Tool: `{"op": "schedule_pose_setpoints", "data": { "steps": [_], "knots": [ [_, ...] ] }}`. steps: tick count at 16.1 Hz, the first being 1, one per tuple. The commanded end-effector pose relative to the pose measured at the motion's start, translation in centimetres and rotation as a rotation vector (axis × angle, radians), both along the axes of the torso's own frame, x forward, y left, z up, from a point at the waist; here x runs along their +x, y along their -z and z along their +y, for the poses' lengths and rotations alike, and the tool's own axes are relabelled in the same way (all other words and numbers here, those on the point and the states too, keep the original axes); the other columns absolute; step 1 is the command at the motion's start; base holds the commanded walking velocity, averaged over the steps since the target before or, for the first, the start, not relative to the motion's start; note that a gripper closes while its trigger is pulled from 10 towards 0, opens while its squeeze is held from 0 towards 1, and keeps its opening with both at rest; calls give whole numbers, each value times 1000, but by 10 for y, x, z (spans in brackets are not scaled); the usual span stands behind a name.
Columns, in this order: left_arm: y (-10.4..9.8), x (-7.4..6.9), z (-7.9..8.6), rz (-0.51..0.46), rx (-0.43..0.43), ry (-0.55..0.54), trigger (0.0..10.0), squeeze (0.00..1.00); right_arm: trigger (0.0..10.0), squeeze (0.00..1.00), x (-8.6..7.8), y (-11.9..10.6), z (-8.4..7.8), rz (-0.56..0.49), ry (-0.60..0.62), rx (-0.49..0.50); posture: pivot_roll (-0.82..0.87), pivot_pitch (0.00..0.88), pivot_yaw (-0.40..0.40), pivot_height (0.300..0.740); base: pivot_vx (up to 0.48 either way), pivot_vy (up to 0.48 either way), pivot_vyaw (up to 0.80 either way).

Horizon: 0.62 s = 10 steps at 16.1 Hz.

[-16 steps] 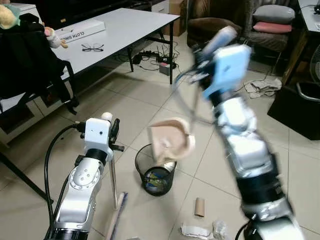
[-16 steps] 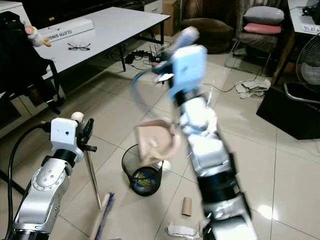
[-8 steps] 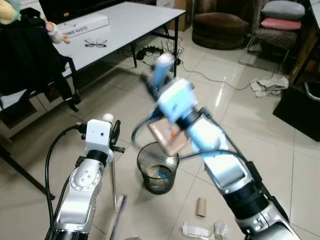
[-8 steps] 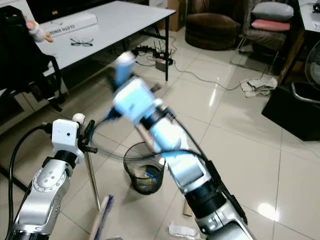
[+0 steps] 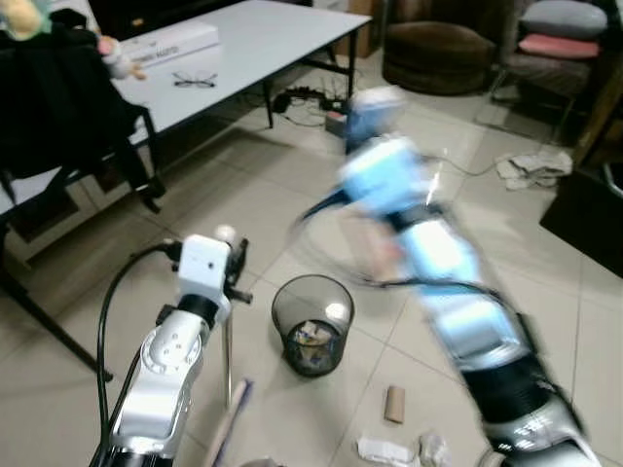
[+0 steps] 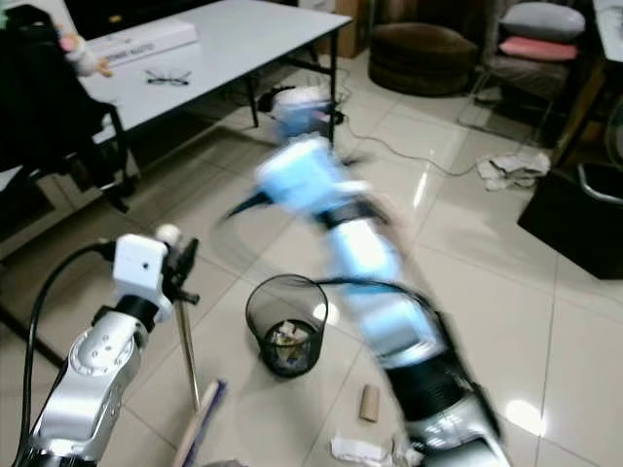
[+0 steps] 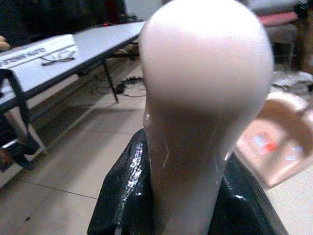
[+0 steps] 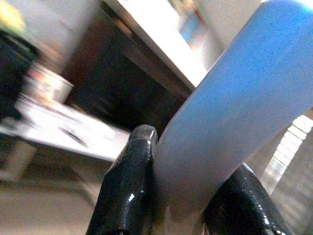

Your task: Sweep floor

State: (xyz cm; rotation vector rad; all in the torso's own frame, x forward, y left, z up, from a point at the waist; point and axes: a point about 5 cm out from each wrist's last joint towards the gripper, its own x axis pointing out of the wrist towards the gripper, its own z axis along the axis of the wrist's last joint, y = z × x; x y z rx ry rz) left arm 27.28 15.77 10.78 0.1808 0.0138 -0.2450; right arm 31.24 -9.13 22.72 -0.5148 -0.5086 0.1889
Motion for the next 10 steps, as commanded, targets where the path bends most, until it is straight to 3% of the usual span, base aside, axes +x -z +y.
{"op": "schedule_pose_setpoints", "data": {
  "steps": [1, 2, 5, 10],
  "knots": [
    [-1, -1, -4, 4, 18, 57, 10000, 0, 10000, 0, 4, 2, -27, 36, 154, 47, -53, 0, 68, 740, 0, 0, 0],
    [1, -2, -8, 25, 9, 104, 10000, 0, 10000, 0, 1, 14, -55, 81, 233, 89, -62, 0, 74, 740, 0, 0, -800],
    [3, -2, -11, 52, 10, 165, 10000, 0, 10000, 0, -3, 30, -73, 172, 296, 188, -73, 0, 81, 740, 0, 0, -800],
    [5, -3, -7, 65, 21, 174, 10000, 0, 10000, 0, -13, 54, -67, 301, 304, 262, -73, 0, 81, 740, 0, 0, -800]
  ]
}}
